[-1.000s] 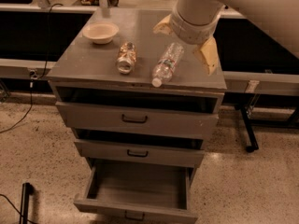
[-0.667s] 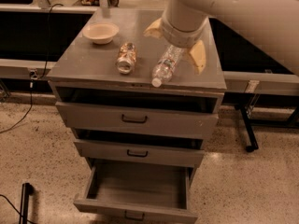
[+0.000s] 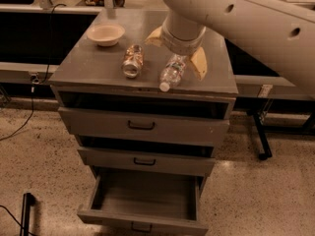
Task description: Place water bottle into bottom drawer
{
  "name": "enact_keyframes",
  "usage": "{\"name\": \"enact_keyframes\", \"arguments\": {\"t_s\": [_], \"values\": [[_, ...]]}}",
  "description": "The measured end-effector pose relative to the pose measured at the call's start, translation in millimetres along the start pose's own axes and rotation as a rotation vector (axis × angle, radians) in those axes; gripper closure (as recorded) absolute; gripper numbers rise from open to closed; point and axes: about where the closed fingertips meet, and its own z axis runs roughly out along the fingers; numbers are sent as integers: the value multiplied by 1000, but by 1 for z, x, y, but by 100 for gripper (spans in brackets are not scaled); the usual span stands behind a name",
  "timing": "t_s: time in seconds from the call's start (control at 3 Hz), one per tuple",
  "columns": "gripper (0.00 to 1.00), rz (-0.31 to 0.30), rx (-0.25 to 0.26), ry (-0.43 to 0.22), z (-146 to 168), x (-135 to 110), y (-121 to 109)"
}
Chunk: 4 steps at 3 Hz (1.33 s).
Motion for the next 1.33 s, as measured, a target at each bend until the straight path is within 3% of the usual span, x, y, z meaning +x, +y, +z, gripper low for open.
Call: {"name": "enact_keyframes", "arguments": {"t_s": [0.67, 1.0, 1.33], "values": [[0, -40, -99, -17, 47, 24, -1], [19, -55, -164, -27, 64, 33, 15], [40, -55, -185, -24, 63, 31, 30]]}}
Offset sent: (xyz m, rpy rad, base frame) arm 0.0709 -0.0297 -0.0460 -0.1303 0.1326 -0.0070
